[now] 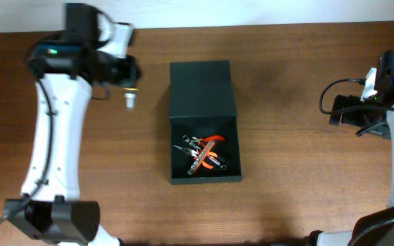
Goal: Pack container
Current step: 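Lift the screwdriver and carry it right over the box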
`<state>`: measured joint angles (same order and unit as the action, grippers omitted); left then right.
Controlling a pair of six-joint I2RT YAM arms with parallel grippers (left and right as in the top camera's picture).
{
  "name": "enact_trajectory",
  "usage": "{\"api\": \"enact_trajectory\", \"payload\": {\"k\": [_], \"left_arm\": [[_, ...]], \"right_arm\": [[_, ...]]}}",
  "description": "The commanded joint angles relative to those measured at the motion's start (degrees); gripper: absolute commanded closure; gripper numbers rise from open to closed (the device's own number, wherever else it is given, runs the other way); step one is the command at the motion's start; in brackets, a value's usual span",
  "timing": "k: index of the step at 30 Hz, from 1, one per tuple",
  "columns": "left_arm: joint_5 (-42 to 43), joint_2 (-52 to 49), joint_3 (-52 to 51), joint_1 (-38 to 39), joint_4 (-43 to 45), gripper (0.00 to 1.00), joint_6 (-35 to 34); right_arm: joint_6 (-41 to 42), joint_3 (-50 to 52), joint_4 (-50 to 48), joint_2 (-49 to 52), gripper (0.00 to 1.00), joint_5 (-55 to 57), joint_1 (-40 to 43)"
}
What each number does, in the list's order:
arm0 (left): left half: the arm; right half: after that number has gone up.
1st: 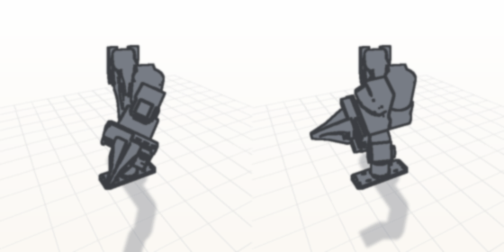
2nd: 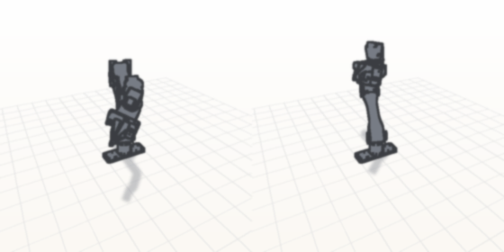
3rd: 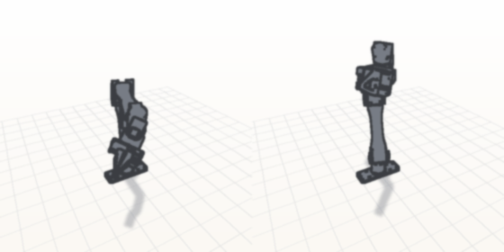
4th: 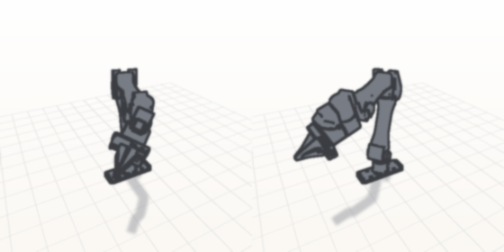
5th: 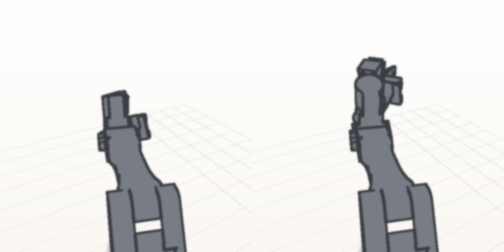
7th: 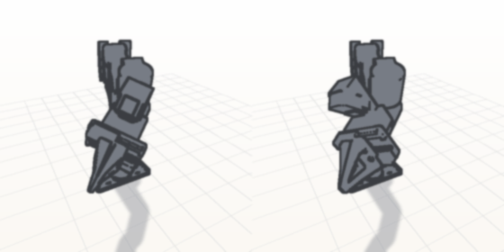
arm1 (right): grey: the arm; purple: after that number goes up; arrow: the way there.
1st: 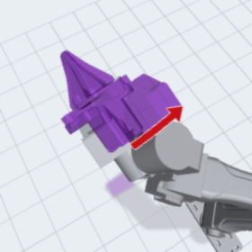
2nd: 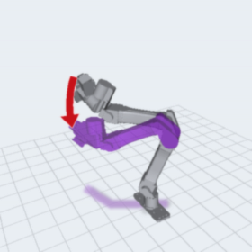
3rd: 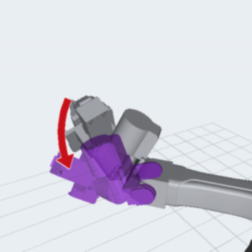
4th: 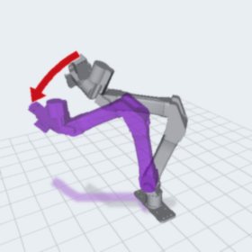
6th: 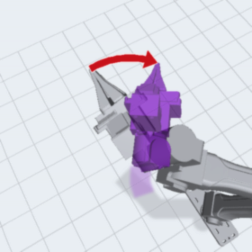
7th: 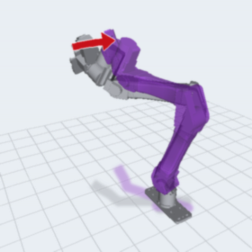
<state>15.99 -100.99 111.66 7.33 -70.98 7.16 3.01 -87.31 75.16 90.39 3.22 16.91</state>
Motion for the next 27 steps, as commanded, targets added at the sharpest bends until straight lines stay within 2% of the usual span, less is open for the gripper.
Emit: {"api": "enact_trajectory", "payload": {"k": [1, 5, 11, 20, 27], "left_arm": [[3.3, 0.6, 0.5, 7.3, -0.9, 0.85, 2.3], [0.6, 0.6, 0.1, 15.4, -1.5, 0.85, 4.6], [-6.5, 0.5, -2.1, 22.1, -2.1, 0.85, 5.1], [-6.4, -2.4, -12.2, 22.9, 2.4, 0.85, 4.2], [-4.8, -7.0, -13.2, 22.9, 3.5, 0.85, 3.4]], "right_arm": [[0.3, -0.1, 0.0, 0.1, 0.01, 0.5, 0.4], [0.3, -0.1, 0.0, 0.1, 0.01, 0.5, 0.4], [0.3, -0.1, 0.0, 0.1, 0.01, 0.5, 0.4], [0.3, -0.1, 0.0, 0.1, 0.01, 0.5, 0.4], [0.3, -0.1, 0.0, 0.1, 0.01, 0.5, 0.4]]}}
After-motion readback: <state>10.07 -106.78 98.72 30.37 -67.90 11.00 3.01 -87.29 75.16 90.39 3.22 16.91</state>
